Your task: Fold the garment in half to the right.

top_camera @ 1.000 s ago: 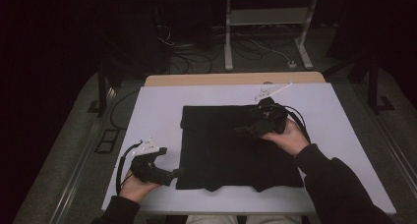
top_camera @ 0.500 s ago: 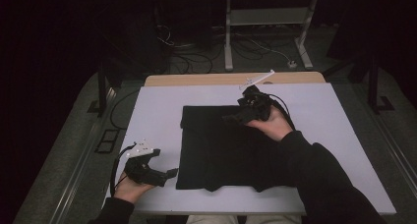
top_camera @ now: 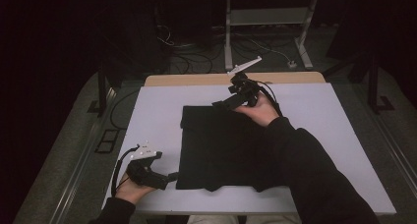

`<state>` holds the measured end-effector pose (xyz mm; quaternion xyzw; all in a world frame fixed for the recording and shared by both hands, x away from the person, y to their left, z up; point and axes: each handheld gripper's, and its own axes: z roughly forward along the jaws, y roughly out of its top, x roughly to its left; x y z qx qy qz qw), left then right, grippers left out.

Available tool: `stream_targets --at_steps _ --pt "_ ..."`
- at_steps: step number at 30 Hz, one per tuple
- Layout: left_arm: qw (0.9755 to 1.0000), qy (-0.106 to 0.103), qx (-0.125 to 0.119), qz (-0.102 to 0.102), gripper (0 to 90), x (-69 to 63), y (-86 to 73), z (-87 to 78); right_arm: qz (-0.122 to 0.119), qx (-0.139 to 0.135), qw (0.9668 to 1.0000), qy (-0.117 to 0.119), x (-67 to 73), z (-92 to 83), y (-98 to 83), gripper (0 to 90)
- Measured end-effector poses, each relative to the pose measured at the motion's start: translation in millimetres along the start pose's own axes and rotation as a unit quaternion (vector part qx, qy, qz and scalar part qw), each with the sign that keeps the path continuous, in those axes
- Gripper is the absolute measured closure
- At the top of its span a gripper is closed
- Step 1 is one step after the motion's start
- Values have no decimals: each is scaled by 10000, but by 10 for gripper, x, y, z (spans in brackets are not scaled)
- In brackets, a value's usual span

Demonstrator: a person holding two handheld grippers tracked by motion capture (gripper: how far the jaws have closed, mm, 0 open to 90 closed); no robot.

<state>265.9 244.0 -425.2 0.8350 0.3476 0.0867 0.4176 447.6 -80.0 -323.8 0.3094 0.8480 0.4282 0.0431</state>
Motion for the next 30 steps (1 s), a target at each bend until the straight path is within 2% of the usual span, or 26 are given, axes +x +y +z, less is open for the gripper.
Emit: stream_targets --at_steps 6,16,20,24,26,28,30 --pt "9996 -117 235 121 0 -49 -39 51 57 -33 10000 -5 -36 139 102 0" --pt "9987 -285 356 248 0 -123 -81 96 153 12 9999 -17 -106 389 234 0" --pt "9976 -392 452 347 0 -175 -96 122 194 -7 9998 18 -136 487 266 0" --pt "9955 -463 644 527 0 -198 -108 143 225 -5 9997 -5 -154 588 264 0" --pt "9948 -484 680 592 0 -198 -110 149 255 -24 9997 -12 -170 629 254 0" --pt "9947 -530 667 570 0 -211 -115 160 328 -52 9994 -10 -186 666 245 0" --pt "9941 -563 659 654 0 -223 -117 170 347 -47 9994 -52 -202 715 239 1"
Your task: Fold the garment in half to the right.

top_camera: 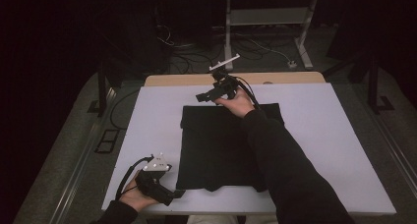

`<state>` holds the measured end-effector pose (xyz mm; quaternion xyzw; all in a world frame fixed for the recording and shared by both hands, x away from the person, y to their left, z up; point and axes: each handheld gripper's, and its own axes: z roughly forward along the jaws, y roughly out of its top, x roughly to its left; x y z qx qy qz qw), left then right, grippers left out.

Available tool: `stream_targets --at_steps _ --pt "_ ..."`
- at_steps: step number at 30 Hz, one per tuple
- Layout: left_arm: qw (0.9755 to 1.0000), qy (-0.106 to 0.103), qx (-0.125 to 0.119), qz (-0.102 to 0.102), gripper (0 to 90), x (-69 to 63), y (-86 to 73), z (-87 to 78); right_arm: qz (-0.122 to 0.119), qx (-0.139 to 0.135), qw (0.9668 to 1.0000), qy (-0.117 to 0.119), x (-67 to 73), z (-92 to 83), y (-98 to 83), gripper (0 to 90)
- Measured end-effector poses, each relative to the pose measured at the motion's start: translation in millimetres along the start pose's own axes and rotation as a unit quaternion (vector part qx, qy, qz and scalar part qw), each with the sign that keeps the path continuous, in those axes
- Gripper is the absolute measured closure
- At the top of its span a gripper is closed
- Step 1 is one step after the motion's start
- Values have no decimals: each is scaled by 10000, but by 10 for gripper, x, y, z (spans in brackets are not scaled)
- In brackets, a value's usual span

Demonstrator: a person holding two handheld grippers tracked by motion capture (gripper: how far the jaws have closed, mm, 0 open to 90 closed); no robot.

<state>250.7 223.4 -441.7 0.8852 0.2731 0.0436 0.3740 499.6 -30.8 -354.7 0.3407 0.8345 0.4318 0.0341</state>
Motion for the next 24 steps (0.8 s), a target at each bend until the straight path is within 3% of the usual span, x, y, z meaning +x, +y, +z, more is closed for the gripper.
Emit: stream_targets --at_steps 5,12,19,24 --pt "9997 -65 160 198 0 -48 2 68 -10 122 9999 -59 -17 134 30 1" --pt "9985 134 220 475 95 -70 -10 71 -68 134 9999 -74 58 293 93 1" --pt "9989 300 24 361 219 -88 -8 85 -131 218 9996 -85 137 450 136 1" --pt "9985 301 -9 462 347 -89 -4 80 -143 248 9996 -80 161 556 150 2"
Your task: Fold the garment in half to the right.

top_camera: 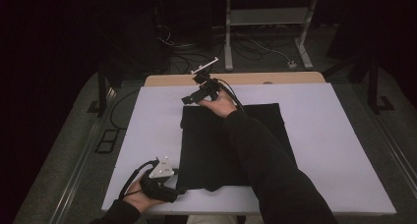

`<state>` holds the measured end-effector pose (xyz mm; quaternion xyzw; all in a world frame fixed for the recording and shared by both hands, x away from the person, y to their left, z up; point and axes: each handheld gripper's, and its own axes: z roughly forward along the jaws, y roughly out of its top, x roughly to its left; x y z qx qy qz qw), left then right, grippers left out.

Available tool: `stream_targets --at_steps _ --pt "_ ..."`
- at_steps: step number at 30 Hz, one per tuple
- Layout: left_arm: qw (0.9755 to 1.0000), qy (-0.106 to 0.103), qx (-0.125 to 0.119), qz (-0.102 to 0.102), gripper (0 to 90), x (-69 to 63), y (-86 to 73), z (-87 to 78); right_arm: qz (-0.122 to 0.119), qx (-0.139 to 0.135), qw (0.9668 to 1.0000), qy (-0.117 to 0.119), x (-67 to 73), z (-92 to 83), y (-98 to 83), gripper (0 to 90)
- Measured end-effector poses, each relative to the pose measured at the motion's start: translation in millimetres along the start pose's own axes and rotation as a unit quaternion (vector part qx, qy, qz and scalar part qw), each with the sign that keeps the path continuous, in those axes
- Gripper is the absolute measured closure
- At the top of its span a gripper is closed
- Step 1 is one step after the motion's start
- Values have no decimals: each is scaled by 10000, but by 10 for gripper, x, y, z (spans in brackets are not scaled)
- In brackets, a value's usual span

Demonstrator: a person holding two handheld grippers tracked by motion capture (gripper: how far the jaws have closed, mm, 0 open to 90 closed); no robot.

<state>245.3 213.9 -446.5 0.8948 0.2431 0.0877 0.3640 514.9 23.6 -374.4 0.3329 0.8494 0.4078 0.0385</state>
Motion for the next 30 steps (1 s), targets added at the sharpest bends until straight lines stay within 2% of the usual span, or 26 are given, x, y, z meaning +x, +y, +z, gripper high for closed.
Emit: stream_targets --at_steps 10,17,22,30 --pt "9999 -102 -35 58 509 7 23 9 67 -6 9999 -75 -13 179 -30 22" --pt "9998 -150 -87 -54 603 24 59 44 176 -23 9998 -120 -57 311 -72 29" --pt "9997 -244 -87 -28 675 36 83 56 258 -6 9996 -150 -77 421 -118 32" --pt "9996 -256 -82 -31 757 47 115 76 389 16 9991 -173 -111 578 -184 61"
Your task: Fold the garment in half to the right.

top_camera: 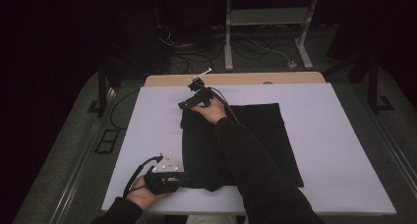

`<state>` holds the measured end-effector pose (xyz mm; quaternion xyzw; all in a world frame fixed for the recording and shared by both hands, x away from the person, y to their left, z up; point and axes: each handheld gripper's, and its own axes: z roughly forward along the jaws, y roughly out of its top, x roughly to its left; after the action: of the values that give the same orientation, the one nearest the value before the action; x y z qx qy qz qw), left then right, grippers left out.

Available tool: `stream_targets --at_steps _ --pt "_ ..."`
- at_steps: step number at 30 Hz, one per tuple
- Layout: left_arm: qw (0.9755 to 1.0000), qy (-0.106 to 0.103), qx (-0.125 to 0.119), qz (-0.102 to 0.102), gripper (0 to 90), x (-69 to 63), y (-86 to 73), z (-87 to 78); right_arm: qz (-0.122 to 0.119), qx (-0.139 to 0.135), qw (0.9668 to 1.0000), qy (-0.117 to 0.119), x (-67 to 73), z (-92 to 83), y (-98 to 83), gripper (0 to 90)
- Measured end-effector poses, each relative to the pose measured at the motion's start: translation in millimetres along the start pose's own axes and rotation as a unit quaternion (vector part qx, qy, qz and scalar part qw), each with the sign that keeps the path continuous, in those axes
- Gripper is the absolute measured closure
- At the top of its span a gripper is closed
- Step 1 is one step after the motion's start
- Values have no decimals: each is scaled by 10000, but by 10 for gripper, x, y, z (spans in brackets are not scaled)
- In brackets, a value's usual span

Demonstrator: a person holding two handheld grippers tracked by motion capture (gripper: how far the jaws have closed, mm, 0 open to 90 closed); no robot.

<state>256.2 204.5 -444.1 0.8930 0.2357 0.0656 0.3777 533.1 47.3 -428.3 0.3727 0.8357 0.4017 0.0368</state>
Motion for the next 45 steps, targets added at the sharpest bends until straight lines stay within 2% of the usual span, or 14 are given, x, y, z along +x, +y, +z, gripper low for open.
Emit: stream_targets --at_steps 5,9,14,20,22,24,26,29,34,45 --pt "10000 -8 -20 61 817 18 26 -11 39 77 10000 -16 -8 77 -33 117" --pt "9999 -24 -140 -52 828 8 49 -5 9 126 9999 -20 19 134 -41 152" --pt "9997 -83 -215 -56 834 20 81 -19 -55 190 9998 -54 63 188 -35 229" --pt "9994 -151 -307 -107 836 35 114 -19 -95 261 9995 -180 99 264 -55 399" --pt "9993 -150 -338 -112 836 37 127 -21 -177 249 9991 -299 118 265 -54 504" --pt "9991 -155 -379 -115 836 42 144 -27 -187 258 9991 -290 122 264 -54 569" --pt "9989 -163 -420 -128 836 41 159 -26 -337 303 9982 -402 135 258 -55 671" --pt "9985 -173 -485 -169 838 38 180 -26 -347 365 9980 -373 132 226 -53 809" --pt "9980 -168 -571 -212 842 30 205 -51 -222 235 9993 -205 91 105 -22 841" --pt "9973 -204 -675 -185 847 9 263 -97 -291 152 9995 37 91 -112 53 851"
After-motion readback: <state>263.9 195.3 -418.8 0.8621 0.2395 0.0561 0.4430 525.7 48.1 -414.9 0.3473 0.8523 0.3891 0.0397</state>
